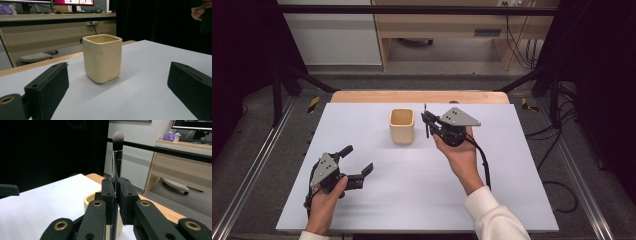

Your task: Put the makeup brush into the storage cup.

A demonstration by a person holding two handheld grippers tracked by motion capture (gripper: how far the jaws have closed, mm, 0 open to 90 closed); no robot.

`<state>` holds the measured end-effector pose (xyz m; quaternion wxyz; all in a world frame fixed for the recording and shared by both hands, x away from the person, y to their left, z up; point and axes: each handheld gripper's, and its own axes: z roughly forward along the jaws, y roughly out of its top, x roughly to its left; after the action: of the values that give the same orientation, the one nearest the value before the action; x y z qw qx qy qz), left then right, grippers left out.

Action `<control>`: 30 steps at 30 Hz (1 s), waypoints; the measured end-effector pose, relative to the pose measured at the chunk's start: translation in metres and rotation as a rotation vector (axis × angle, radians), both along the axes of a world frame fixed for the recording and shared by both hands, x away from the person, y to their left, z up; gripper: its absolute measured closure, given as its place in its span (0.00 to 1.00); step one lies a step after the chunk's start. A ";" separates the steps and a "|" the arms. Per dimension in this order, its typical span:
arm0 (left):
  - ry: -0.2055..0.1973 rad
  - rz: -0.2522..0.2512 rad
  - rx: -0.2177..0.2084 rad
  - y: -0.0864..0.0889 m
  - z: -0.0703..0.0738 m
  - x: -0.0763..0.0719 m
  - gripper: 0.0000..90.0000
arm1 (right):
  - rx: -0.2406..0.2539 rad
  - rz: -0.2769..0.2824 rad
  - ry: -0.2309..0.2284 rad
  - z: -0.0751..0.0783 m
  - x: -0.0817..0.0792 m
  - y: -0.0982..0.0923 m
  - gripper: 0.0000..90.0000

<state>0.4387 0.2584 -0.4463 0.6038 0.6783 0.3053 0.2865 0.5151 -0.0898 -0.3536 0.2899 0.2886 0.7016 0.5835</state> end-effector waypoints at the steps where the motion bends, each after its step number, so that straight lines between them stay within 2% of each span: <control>1: -0.001 -0.001 0.001 0.000 0.000 0.000 0.04 | -0.001 -0.002 0.001 0.000 0.001 0.001 0.93; 8: -0.005 -0.004 -0.003 -0.001 0.000 0.000 0.04 | 0.040 -0.020 -0.005 0.002 0.006 0.006 0.93; 12: -0.011 -0.007 -0.011 -0.001 0.001 0.000 0.04 | 0.037 -0.028 -0.013 0.003 0.010 0.011 0.93; 21: -0.018 -0.005 -0.028 0.001 0.001 0.001 0.04 | 0.072 -0.046 -0.007 0.003 0.016 0.016 0.93; 30: -0.020 -0.005 -0.031 0.002 0.000 0.002 0.03 | 0.069 -0.046 -0.018 0.008 0.020 0.020 0.93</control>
<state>0.4404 0.2600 -0.4458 0.6181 0.6666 0.3022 0.2868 0.5348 -0.0695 -0.3454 0.2995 0.3094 0.6717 0.6029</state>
